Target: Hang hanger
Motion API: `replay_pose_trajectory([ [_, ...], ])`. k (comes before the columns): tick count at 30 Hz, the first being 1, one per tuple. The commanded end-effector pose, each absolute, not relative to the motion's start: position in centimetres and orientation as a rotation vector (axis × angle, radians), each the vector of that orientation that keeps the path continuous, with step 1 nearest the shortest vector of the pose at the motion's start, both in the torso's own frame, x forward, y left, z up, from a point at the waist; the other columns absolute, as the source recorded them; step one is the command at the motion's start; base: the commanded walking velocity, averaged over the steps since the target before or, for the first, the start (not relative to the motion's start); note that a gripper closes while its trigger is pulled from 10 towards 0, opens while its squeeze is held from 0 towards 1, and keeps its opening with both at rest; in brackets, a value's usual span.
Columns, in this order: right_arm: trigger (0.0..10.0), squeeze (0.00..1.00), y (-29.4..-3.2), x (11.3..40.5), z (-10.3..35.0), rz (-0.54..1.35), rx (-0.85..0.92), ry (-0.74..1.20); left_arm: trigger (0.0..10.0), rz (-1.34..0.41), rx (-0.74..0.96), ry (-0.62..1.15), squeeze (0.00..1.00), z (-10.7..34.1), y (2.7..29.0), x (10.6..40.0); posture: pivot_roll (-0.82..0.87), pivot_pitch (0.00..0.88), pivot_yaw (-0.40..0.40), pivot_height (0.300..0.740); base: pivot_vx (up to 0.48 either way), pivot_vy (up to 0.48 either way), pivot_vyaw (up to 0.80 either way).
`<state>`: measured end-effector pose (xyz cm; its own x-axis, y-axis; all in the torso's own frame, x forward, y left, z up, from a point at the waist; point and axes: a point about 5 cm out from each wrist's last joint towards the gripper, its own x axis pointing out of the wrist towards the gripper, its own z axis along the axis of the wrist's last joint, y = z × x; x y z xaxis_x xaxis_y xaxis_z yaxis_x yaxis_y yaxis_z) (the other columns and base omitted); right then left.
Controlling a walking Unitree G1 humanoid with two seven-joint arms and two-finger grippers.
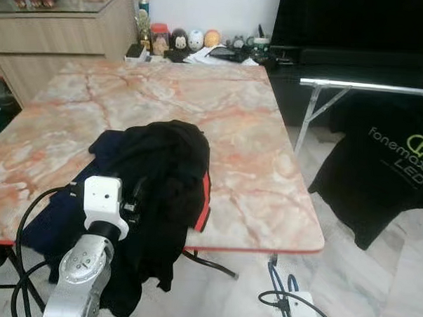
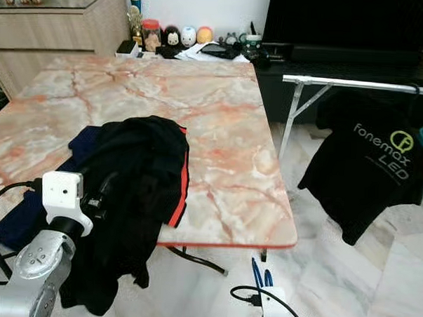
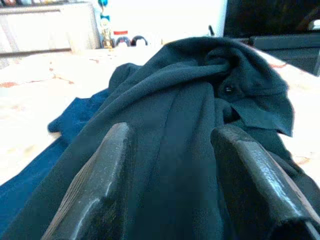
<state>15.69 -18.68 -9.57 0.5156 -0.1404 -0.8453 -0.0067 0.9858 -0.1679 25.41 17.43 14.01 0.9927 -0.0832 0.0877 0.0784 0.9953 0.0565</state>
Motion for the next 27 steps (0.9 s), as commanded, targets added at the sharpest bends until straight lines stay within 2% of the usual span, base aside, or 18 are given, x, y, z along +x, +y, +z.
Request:
replay_pose_trajectory([
  [1,10.0,0.0,-19.11,16.38,-9.22,-0.082,-0.17,1.001,10.0,-0.081,0.055,-0.094,0.0,14.0,17.51,25.2,0.09,0.0,-0.009,0.74,-0.277,0.0,0.0],
  [22,10.0,0.0,-19.22,16.44,-9.18,-0.084,-0.172,1.0,10.0,-0.068,0.057,-0.077,0.0,13.72,17.6,25.23,0.09,0.0,-0.012,0.74,-0.276,0.0,0.0],
  [27,10.0,0.0,-19.28,16.41,-9.18,-0.081,-0.175,1.001,10.0,-0.054,0.051,-0.055,0.0,13.31,17.76,25.25,0.09,0.0,-0.015,0.74,0.0,0.0,0.0],
])
